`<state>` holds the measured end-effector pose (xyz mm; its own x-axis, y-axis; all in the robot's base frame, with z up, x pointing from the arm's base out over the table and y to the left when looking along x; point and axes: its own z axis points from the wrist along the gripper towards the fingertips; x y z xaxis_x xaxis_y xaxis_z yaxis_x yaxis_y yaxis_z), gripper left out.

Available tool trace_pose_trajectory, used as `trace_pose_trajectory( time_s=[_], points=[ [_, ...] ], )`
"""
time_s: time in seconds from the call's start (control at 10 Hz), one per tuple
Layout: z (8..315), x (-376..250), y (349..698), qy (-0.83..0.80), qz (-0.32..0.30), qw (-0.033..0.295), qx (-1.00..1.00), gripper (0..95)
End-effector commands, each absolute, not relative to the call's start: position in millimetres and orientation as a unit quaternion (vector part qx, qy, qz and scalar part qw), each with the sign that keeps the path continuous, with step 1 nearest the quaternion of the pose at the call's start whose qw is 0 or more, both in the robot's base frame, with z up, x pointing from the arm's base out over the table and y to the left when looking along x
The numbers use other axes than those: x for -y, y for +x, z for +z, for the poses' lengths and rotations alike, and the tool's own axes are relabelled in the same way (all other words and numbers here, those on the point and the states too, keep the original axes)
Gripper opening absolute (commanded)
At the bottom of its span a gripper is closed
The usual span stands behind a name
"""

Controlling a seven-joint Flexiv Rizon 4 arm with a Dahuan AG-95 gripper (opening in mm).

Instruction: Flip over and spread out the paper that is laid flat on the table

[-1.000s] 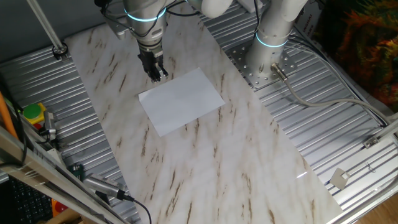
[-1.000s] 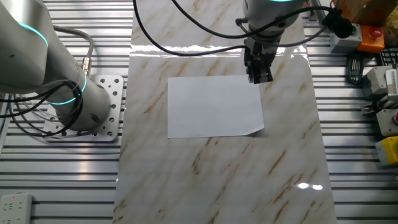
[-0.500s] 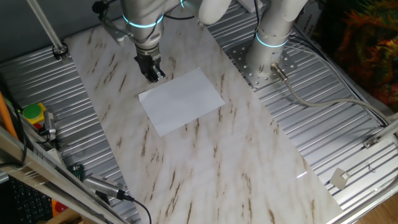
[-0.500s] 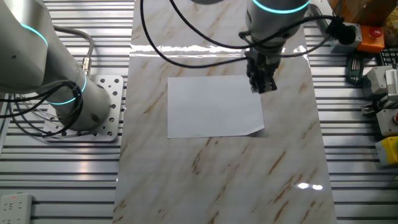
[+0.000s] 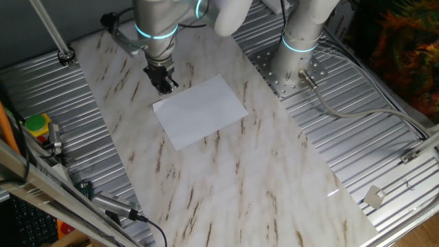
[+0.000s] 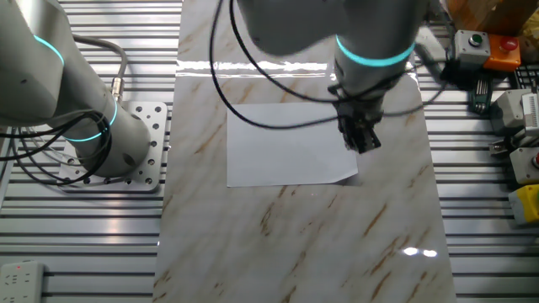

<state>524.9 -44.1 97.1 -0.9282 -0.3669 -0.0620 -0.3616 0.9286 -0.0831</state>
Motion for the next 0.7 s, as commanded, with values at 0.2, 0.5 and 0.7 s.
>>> trace_pose_trajectory(
  time_s=[0.2,0.5,0.7],
  points=[
    [84.7,46.6,533.9,-0.2,-0.026,0.035,-0.979,0.0],
    [68.9,49.7,537.9,-0.223,-0.026,0.025,-0.974,0.0],
    [65.1,50.3,541.7,-0.262,-0.031,0.019,-0.964,0.0]
  ],
)
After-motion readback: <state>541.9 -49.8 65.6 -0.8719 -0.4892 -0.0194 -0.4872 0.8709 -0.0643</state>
